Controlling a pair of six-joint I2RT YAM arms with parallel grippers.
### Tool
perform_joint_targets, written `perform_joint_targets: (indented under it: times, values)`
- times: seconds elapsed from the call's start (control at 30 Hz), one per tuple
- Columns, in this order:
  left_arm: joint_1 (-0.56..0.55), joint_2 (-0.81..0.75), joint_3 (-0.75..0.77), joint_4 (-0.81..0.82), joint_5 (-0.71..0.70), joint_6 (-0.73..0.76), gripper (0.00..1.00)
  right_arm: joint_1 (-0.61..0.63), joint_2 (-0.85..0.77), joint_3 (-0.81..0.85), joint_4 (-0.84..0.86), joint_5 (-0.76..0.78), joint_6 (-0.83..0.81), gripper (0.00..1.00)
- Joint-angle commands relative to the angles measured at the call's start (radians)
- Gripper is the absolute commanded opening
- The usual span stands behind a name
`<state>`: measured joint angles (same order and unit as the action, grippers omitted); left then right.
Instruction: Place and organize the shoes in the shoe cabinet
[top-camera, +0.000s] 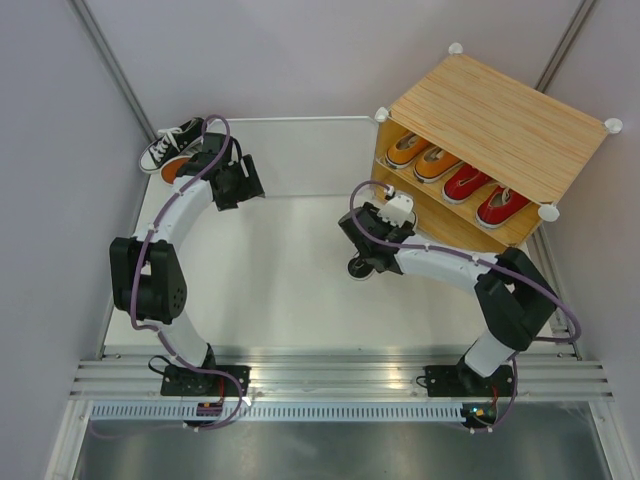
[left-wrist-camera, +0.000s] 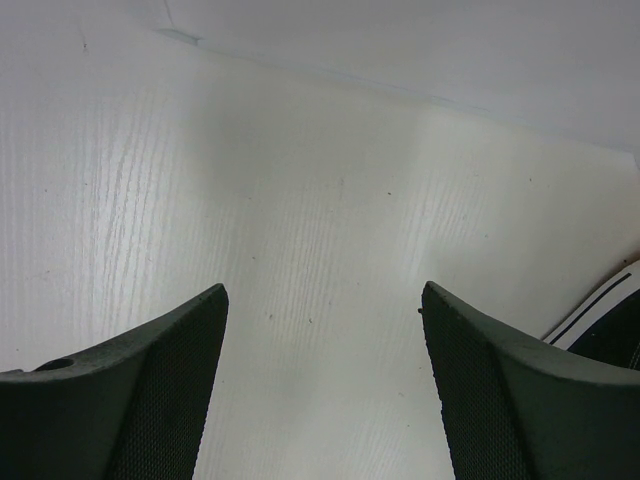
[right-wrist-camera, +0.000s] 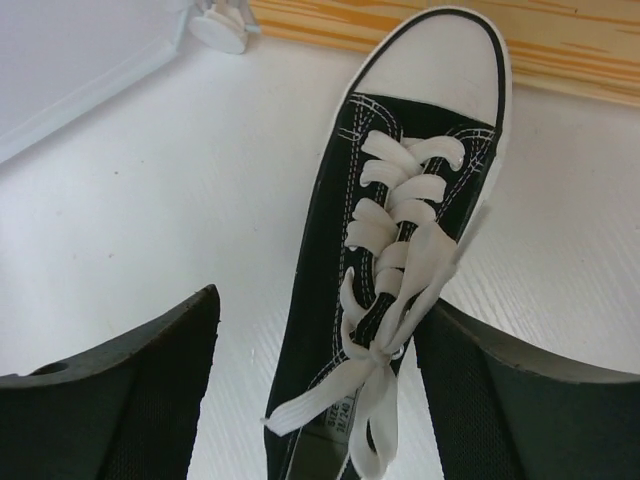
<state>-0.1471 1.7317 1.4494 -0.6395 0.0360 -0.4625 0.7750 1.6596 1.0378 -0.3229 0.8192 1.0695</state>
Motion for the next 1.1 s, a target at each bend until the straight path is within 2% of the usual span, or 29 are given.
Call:
perform_joint_targets:
  times: [0.0, 0.23, 0.43, 0.57, 0.7, 1.07]
  values:
    - [0.004, -0.035, -0.007, 0.027, 0.018, -0.018, 0.82, 0.010, -0.108, 0.033, 0.016, -0.026, -0.124, 0.81]
    - [0.004, -0.037, -0.004, 0.027, 0.033, -0.018, 0.82, 0.043, -0.191, 0.004, 0.017, -0.239, -0.492, 0.82]
    - [0.004, -0.038, -0.007, 0.027, 0.030, -0.011, 0.82, 0.066, -0.250, -0.021, 0.010, -0.389, -0.646, 0.74]
    - [0.004, -0.035, -0.006, 0.027, 0.042, -0.013, 0.82, 0.067, -0.209, 0.014, -0.022, -0.505, -0.712, 0.67]
    - [0.004, -0.037, -0.006, 0.027, 0.045, -0.011, 0.82, 0.067, -0.117, 0.070, -0.097, -0.537, -0.727, 0.66]
    - [0.004, -0.044, -0.011, 0.027, 0.039, -0.011, 0.82, 0.067, -0.041, 0.065, -0.140, -0.670, -0.746, 0.59]
